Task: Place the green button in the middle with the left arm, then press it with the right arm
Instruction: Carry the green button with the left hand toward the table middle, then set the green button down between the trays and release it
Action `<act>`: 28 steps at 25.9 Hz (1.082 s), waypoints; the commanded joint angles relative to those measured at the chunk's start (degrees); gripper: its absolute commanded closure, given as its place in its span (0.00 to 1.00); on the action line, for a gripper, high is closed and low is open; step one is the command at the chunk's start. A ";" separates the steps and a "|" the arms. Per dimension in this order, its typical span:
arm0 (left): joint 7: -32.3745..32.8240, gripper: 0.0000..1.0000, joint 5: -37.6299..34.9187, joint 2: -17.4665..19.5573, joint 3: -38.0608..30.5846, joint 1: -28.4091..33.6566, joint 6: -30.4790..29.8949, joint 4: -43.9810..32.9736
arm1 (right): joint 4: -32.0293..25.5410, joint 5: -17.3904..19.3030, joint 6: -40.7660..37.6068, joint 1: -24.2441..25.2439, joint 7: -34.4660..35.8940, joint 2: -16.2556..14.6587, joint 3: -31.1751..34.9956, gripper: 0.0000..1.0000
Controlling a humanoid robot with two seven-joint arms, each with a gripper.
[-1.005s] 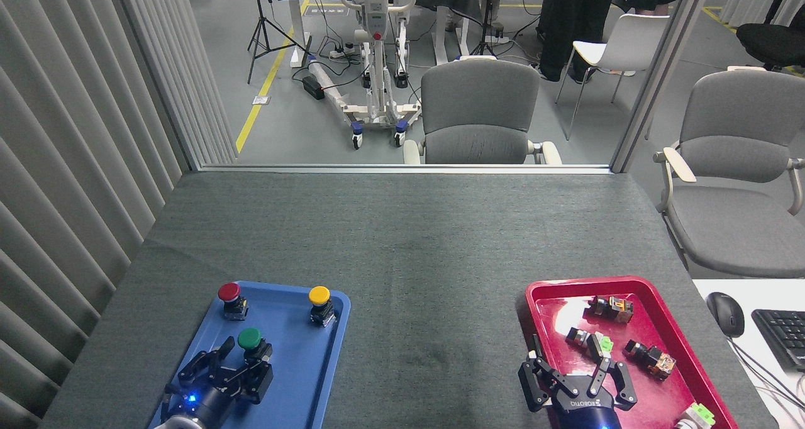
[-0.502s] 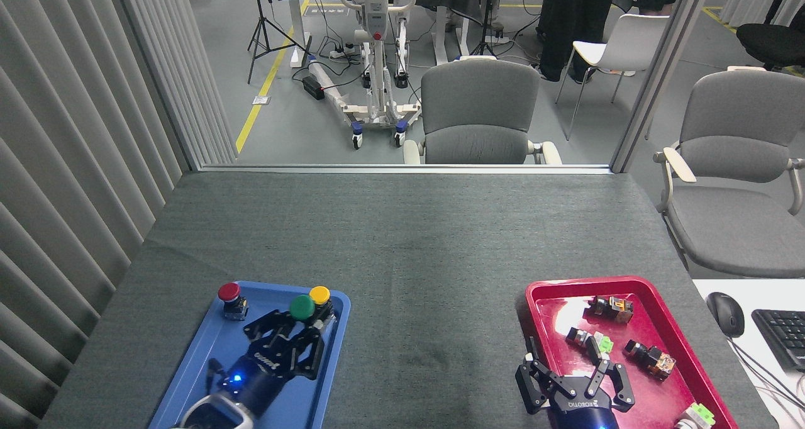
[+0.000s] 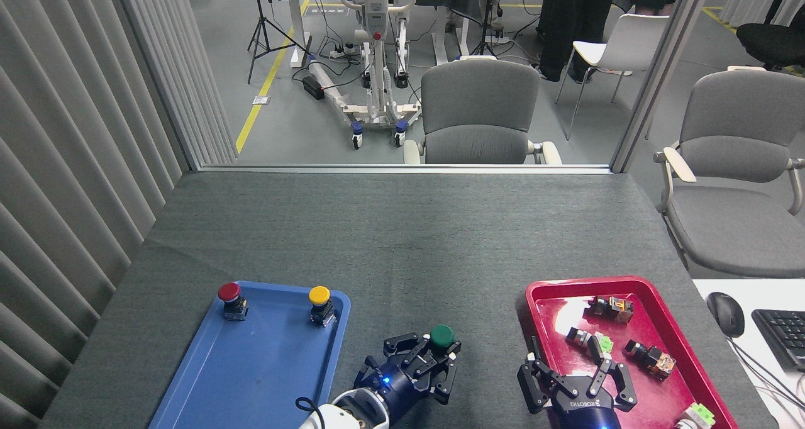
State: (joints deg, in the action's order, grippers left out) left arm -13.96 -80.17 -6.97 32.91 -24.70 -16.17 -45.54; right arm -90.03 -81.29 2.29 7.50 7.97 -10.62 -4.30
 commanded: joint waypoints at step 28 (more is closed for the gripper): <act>0.69 0.00 3.35 12.94 -36.25 28.74 8.53 -40.59 | 3.02 -3.70 -4.58 -3.37 -0.41 3.06 -8.62 0.94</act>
State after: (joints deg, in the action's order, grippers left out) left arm -13.53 -76.78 8.14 5.37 1.17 -8.09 -83.96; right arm -87.98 -83.98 -2.08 4.68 7.86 -8.36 -11.12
